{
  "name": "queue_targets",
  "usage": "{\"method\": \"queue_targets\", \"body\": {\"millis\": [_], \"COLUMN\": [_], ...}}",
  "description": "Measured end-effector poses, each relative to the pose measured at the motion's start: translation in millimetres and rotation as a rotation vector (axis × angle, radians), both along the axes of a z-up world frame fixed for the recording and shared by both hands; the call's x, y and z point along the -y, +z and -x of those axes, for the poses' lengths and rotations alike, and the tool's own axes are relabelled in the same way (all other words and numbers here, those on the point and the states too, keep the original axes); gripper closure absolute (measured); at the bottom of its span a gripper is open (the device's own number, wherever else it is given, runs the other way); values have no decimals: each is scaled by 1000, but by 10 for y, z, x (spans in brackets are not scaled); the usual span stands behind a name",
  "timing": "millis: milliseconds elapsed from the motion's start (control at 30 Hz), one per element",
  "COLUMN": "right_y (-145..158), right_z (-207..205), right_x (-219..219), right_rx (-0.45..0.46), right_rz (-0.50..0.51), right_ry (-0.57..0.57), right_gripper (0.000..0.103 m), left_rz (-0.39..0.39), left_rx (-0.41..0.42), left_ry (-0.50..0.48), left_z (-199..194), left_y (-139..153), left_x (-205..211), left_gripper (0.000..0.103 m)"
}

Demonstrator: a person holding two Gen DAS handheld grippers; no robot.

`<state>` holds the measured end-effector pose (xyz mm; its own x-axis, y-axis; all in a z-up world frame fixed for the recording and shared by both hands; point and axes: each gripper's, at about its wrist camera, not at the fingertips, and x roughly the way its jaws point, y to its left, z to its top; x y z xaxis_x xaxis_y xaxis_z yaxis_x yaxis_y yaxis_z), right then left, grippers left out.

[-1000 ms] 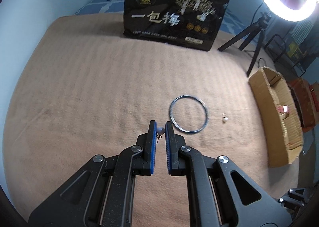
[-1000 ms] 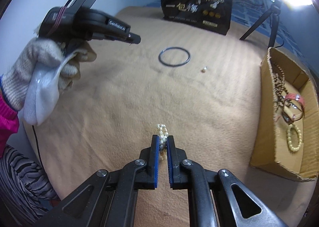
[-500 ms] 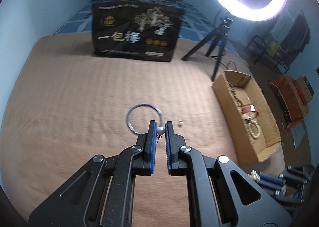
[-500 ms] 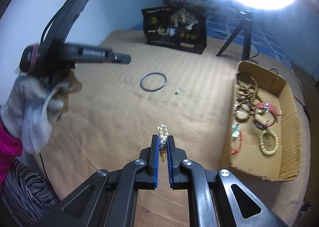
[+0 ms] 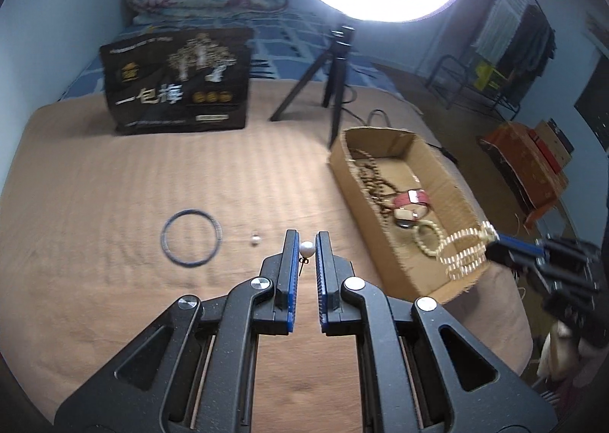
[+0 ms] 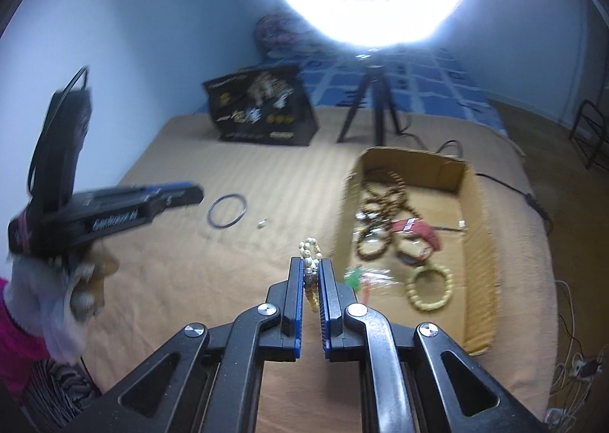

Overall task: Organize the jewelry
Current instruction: 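Lift and carry the earring and pearl necklace with both tools over the box, then open the left tool dropping the earring into the box while the right tool releases the pearl necklace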

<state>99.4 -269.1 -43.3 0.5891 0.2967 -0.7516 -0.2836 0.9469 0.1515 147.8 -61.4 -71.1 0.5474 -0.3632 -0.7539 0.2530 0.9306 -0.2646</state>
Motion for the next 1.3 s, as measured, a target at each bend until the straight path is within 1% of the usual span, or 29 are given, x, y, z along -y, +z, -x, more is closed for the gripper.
{"method": "queue_targets", "body": {"millis": [267, 700, 1033, 1300], "right_y": [10, -158, -333, -422], "right_z": [-125, -292, -335, -364], "right_x": [421, 800, 950, 965], "right_rx": [-2, -49, -97, -123], "right_rz": [-7, -4, 3, 17], "right_ry": [-88, -174, -210, -214], "right_gripper": [98, 98, 98, 98], "left_rz": [10, -16, -33, -43], "left_rx": [6, -11, -30, -46], "left_ry": [-69, -163, -194, -209], "left_z": [47, 89, 97, 78], "left_y": [22, -111, -243, -334], "left_x": [453, 1062, 1314, 1426], "left_gripper": [96, 96, 96, 96]}}
